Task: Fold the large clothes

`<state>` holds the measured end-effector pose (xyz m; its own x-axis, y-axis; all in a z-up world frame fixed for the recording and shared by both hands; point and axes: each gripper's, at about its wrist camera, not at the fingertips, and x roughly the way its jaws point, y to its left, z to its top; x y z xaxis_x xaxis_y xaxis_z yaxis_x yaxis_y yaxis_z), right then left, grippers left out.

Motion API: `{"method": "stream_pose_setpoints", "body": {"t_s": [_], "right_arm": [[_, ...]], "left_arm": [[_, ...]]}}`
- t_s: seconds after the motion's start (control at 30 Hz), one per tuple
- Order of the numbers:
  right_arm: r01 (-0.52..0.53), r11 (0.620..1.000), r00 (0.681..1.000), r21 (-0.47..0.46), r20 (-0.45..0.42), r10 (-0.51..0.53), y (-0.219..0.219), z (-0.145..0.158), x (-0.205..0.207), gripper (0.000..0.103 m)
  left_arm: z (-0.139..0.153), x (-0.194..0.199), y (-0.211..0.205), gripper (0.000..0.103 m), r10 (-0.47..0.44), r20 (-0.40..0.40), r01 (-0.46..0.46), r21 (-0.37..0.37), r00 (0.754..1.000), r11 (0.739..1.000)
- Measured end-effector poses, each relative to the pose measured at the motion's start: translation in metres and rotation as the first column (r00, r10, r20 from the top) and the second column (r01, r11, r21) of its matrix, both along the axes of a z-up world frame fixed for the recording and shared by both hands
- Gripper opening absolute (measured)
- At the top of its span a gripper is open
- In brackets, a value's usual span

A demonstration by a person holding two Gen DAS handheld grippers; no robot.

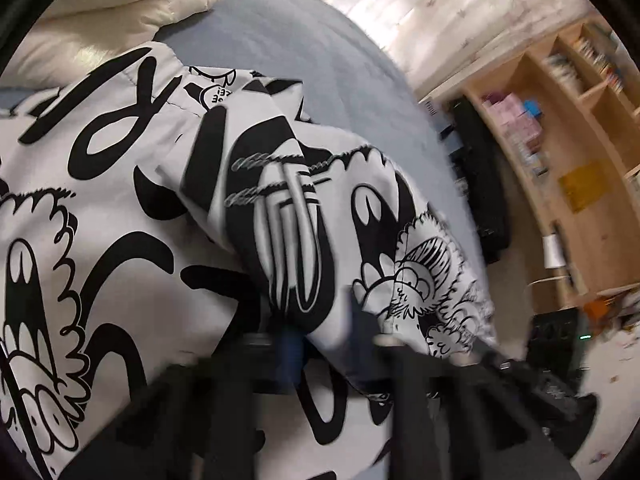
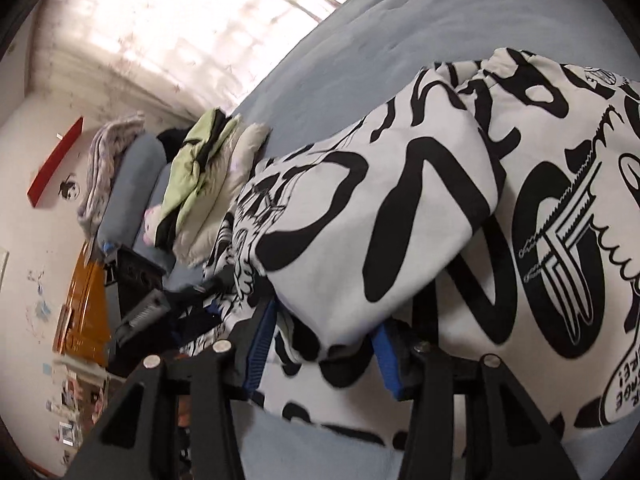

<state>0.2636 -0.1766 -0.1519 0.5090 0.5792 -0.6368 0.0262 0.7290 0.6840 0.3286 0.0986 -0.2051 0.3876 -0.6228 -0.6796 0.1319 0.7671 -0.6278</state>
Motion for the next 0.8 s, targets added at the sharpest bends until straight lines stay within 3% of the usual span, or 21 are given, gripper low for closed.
{"method": "stream_pose_setpoints", "body": {"t_s": [0.07, 0.1, 0.23, 0.33, 0.5, 0.57, 0.7, 0.8], "right_arm": [[0.009, 1.0, 1.0, -0.023, 0.016, -0.008, 0.003, 0.005, 0.001, 0.013], [0.013, 0.999, 1.0, -0.034, 0.017, -0.012, 0.004, 0.008, 0.002, 0.008], [0.069, 0.998, 0.998, 0.016, 0.005, -0.069, -0.008, 0.025, -0.011, 0.007], [0.075, 0.997, 0.997, 0.02, -0.035, -0.074, -0.013, 0.024, -0.024, 0.007], [0.039, 0.987, 0.989, -0.154, -0.132, -0.06, 0.001, -0.026, -0.039, 0.007], [0.044, 0.987, 0.987, -0.154, -0.149, -0.067, 0.002, -0.043, -0.041, 0.007], [0.041, 0.975, 0.992, -0.22, -0.107, -0.066, 0.012, -0.037, -0.041, 0.007], [0.029, 0.96, 0.994, -0.277, -0.09, -0.056, 0.022, -0.03, -0.041, 0.013]], "left_arm": [[0.01, -0.005, -0.013, 0.004, 0.027, 0.015, -0.028, 0.089, 1.0, 0.996], [0.016, -0.008, -0.018, 0.003, 0.035, 0.015, -0.037, 0.127, 0.999, 0.991], [0.045, -0.032, -0.03, 0.003, 0.051, -0.005, -0.049, 0.225, 0.999, 0.973], [0.049, -0.051, -0.041, 0.003, 0.052, -0.027, -0.041, 0.304, 0.998, 0.952], [0.002, -0.069, -0.064, 0.003, 0.037, -0.058, -0.01, 0.409, 0.998, 0.913], [-0.016, -0.072, -0.069, 0.003, 0.046, -0.042, -0.024, 0.415, 0.998, 0.909], [-0.018, -0.081, -0.074, 0.003, 0.031, 0.024, -0.038, 0.447, 0.999, 0.894], [-0.014, -0.088, -0.079, 0.007, 0.014, 0.044, -0.033, 0.464, 0.999, 0.885]]}}
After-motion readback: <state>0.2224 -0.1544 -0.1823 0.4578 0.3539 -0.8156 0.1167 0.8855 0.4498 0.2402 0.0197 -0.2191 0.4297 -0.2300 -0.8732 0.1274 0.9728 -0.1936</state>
